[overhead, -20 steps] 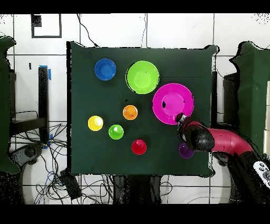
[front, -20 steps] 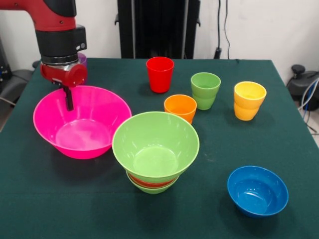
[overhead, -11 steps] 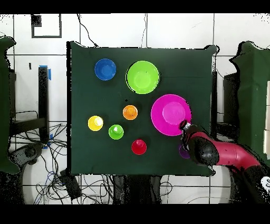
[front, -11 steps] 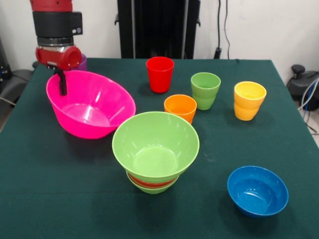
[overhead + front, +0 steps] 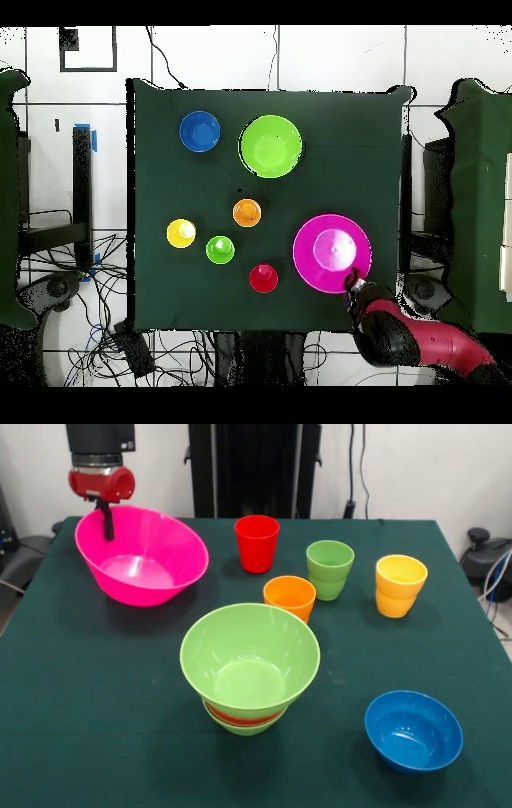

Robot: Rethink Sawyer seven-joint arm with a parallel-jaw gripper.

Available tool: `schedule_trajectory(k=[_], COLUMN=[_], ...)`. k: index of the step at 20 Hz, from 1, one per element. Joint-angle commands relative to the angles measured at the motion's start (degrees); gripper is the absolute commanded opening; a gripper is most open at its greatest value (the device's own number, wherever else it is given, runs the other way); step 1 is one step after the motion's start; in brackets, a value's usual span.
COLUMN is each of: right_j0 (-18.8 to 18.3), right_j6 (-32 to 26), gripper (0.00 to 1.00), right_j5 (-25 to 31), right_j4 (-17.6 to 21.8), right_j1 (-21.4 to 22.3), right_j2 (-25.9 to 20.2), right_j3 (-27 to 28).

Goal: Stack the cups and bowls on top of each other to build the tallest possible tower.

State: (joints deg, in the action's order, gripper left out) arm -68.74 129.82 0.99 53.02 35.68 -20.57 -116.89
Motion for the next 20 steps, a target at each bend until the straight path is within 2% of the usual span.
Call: schedule_trajectory(k=[1,3,4,7,10,11,12,16,17,18,19,20], right_j0=[2.7,4.4,4.19,1.31,-1.29,-3.98,-4.96,-15.03,-20.03,-22.39,-27.49,-30.22], right_j6=[-0.74,0.38,0.63,0.75,1.9,2.29,2.34,2.79,2.47,2.15,1.45,1.14], gripper=[0.0,0.0,0.0,0.0,0.0,0.0,0.0,0.0,0.0,0.0,0.0,0.0], right_j5=[-5.4,-9.53,-10.08,-11.07,-10.9,-9.88,-9.57,-6.93,-4.75,-4.13,-2.02,-1.39], right_j4=[7.43,8.58,8.66,10.19,10.11,10.34,10.58,11.21,10.72,10.43,8.36,5.91], right_j1=[-2.25,-4.47,-4.51,-5.23,-4.21,-3.61,-3.07,-1.18,-0.26,0.59,3.28,5.04], right_j2=[3.49,7.24,7.42,5.31,2.72,-0.24,-1.43,-10.46,-15.81,-18.25,-25.11,-29.38], right_j3=[-4.24,-3.16,-3.3,-4.61,-6.46,-8.07,-8.84,-13.44,-16.07,-17.65,-21.35,-23.73])
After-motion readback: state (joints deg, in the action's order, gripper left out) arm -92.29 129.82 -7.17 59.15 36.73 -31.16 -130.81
